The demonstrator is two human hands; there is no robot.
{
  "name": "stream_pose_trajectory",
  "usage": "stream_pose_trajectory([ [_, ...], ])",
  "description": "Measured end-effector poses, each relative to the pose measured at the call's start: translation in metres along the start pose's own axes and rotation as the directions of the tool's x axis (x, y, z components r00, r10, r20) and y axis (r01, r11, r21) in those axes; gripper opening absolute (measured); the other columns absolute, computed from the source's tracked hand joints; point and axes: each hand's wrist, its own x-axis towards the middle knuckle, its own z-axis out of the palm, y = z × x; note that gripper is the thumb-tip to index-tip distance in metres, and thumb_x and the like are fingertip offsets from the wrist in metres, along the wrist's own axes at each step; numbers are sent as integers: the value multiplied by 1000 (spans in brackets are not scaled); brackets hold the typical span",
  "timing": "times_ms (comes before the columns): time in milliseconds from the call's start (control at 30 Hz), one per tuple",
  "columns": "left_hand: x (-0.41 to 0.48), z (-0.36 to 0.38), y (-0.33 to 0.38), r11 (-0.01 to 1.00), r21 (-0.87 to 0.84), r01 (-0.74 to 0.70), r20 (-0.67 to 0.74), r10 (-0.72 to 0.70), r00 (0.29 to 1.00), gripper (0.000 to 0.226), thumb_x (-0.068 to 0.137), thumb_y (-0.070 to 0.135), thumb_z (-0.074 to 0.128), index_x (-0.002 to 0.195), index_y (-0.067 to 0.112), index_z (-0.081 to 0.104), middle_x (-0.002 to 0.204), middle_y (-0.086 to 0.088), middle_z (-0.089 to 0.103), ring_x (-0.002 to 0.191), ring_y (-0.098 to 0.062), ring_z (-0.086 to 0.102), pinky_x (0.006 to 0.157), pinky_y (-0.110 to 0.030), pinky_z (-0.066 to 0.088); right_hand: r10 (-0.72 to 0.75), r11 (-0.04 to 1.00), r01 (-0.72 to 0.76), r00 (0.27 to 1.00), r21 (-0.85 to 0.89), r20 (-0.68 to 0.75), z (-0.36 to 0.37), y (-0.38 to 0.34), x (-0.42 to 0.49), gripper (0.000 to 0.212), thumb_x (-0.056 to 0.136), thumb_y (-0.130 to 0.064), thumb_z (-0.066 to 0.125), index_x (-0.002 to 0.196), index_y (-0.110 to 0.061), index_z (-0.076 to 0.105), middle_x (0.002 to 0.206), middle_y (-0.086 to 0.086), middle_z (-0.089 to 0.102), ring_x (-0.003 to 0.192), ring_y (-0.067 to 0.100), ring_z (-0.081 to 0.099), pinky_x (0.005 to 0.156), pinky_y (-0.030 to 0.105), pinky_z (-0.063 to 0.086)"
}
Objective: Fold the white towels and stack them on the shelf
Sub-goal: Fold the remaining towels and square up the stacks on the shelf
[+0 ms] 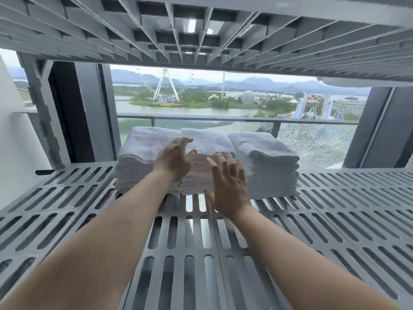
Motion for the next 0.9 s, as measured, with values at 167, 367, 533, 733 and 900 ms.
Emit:
stream_pose_trajectory([
  [167, 15, 5, 11, 984, 15, 177, 61, -178, 982, 48, 102, 51, 36, 141, 25, 48, 144, -8, 55, 130, -32, 51, 106, -50, 42, -19, 999, 21, 998, -41, 64, 0, 12, 12, 111, 77, -62, 68, 159, -15, 10, 166, 16, -4, 152, 36, -12, 120, 59, 0],
  [367, 29, 12, 15, 980, 58, 193, 92, -198, 976, 46, 105, 47, 31, 142, 28, 49, 147, -6, 53, 133, -31, 48, 110, -50, 38, -81, 994, 90, 989, -65, 123, 3, 15, 29, 116, 79, -72, 60, 159, -19, -6, 165, 17, -15, 148, 38, -26, 116, 65, -8],
  [533, 51, 19, 9, 978, 65, 200, 114, -206, 972, 45, 105, 45, 34, 143, 28, 51, 148, -6, 53, 135, -31, 47, 111, -45, 37, -65, 998, 65, 983, 4, 174, 11, 16, 46, 112, 79, -82, 43, 158, -21, -8, 166, 12, -8, 148, 35, -29, 115, 61, -18],
  [733, 84, 21, 4, 981, 124, 147, 212, -171, 962, 43, 105, 43, 33, 142, 31, 51, 151, -4, 49, 136, -28, 46, 112, -41, 36, -32, 995, 20, 991, 93, 128, 26, 14, 31, 100, 80, -76, 45, 156, -22, 12, 160, 11, 19, 151, 37, 5, 119, 59, -5],
  [900, 100, 33, 11, 941, 333, 67, 366, -194, 910, 53, 104, 52, 26, 154, 37, 34, 166, 8, 22, 153, -20, 18, 122, -48, 8, -17, 996, 10, 997, 93, 75, 37, 12, 24, 97, 77, -70, 54, 154, -20, 23, 157, 13, 27, 149, 39, 16, 119, 58, -2],
])
